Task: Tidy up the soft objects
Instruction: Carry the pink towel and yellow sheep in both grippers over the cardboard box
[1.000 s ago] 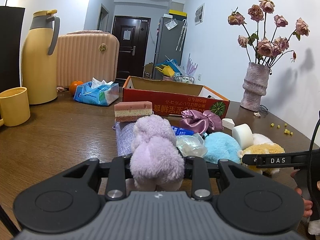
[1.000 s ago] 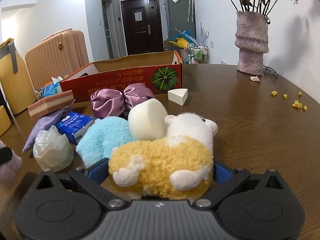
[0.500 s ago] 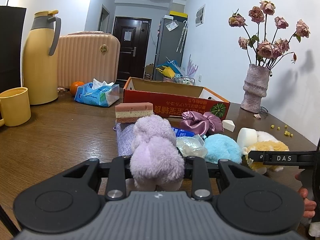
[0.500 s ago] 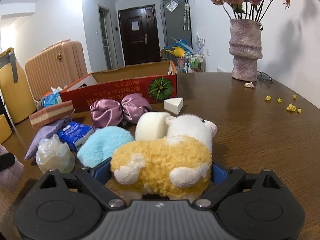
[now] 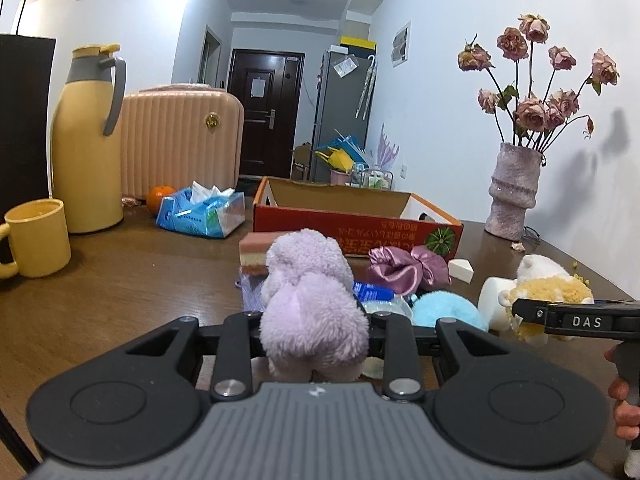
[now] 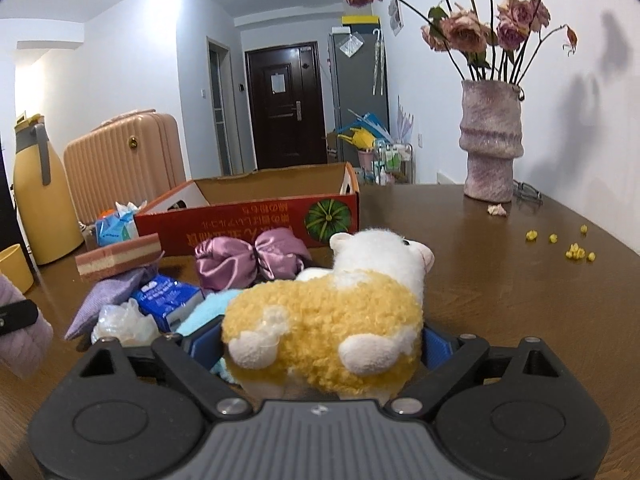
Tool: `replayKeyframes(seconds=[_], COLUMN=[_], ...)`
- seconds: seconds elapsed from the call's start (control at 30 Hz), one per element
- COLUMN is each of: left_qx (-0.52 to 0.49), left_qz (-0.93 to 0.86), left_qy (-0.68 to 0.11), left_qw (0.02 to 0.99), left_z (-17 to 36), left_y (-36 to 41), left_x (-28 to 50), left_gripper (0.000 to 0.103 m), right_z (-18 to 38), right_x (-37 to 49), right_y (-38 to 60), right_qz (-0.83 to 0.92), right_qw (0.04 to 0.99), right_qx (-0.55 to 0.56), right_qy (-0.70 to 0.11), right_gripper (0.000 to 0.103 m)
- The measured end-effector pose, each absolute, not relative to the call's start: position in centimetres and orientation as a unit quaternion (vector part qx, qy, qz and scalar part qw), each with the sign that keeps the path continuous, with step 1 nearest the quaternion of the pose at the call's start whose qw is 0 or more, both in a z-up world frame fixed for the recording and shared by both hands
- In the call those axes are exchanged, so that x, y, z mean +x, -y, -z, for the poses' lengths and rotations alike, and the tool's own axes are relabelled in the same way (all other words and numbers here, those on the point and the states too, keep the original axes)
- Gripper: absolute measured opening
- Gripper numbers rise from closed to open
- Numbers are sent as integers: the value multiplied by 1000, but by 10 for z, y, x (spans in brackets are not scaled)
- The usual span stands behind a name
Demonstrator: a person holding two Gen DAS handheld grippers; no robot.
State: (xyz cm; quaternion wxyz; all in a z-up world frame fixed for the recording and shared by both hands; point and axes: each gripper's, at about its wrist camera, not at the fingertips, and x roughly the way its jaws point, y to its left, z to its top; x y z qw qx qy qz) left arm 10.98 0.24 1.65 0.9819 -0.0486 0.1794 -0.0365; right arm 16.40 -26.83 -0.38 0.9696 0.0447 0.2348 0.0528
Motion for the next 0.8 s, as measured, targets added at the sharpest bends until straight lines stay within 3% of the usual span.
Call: replayKeyframes(seconds=[0.8], left_qx=[-38], left_qz=[36], left_qy=[-133], left_qw=[990], left_z=[-60], left_y=[4], left_x=[140], left_gripper=[30], right_z=[-46], right_x=[182], right_y=[260], right_qz=[-59], right_qw=[983], right_qx=[34], right_qy=[-170], right_gripper=[94])
